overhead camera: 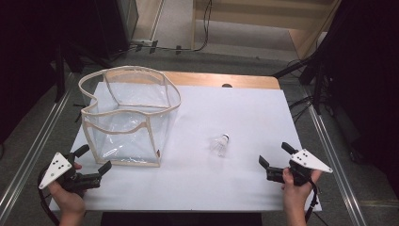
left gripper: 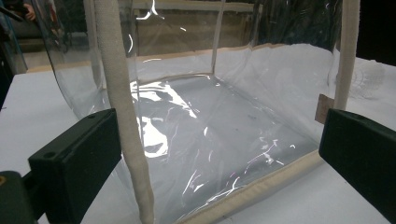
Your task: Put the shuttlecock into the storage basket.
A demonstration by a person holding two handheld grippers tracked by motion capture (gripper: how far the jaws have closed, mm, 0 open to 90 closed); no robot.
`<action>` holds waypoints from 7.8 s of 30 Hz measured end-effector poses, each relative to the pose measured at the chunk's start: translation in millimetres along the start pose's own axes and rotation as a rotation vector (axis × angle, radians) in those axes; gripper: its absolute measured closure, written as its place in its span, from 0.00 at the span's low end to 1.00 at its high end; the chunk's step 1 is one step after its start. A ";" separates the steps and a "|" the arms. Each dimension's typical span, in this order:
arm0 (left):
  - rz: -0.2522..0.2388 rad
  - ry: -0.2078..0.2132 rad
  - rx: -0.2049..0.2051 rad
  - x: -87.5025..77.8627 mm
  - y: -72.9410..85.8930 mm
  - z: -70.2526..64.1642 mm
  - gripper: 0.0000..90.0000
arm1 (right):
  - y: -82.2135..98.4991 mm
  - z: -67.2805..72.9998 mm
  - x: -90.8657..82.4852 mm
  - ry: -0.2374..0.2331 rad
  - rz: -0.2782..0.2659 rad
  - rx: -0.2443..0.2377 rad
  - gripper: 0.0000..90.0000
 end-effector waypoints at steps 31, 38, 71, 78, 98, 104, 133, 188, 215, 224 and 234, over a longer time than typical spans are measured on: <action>-0.003 0.003 0.000 -0.1 -0.2 -0.2 0.00 | -22.5 49.9 36.5 -0.106 0.020 -0.031 0.00; -0.004 0.005 -0.001 0.0 -0.3 0.1 0.00 | -23.9 61.2 46.7 -0.130 0.030 -0.043 0.00; -0.008 0.005 -0.003 0.1 -0.7 1.0 0.00 | -8.2 92.0 91.3 -0.119 0.169 -0.008 0.00; -0.008 0.006 -0.003 0.2 -0.7 0.9 0.00 | 1.8 87.0 100.2 -0.016 0.217 0.021 0.26; -0.008 0.006 -0.004 0.2 -0.6 0.7 0.00 | 21.4 94.1 111.2 0.122 0.287 0.014 0.57; -0.008 0.007 -0.003 0.3 -0.6 0.6 0.00 | 24.0 93.5 111.7 0.164 0.294 0.014 0.64; -0.005 0.008 -0.003 0.5 -0.4 0.1 0.00 | -2.7 99.9 104.8 0.042 0.163 0.011 0.97; -0.005 0.008 -0.002 0.3 -0.5 -0.1 0.00 | -75.0 108.7 116.9 -0.072 0.089 -0.033 0.97; -0.005 0.010 -0.003 0.4 -0.5 0.0 0.00 | -117.1 121.8 127.5 -0.120 0.042 -0.046 0.97; -0.008 0.008 -0.003 0.1 -0.8 0.7 0.00 | -129.7 127.7 131.3 -0.136 0.030 -0.060 0.97; -0.010 0.009 -0.006 0.0 -0.9 0.7 0.00 | -143.8 134.3 133.9 -0.152 0.013 -0.071 0.97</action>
Point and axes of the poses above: each handheld gripper's, and its own axes: x roughly forward along the jaws, y roughly out of its underside, z roughly to its left, the point moved 7 cm from there along x, roughly forward along the jaws, and after that the axes turned 6 degrees about -z, right-handed, at the moved point
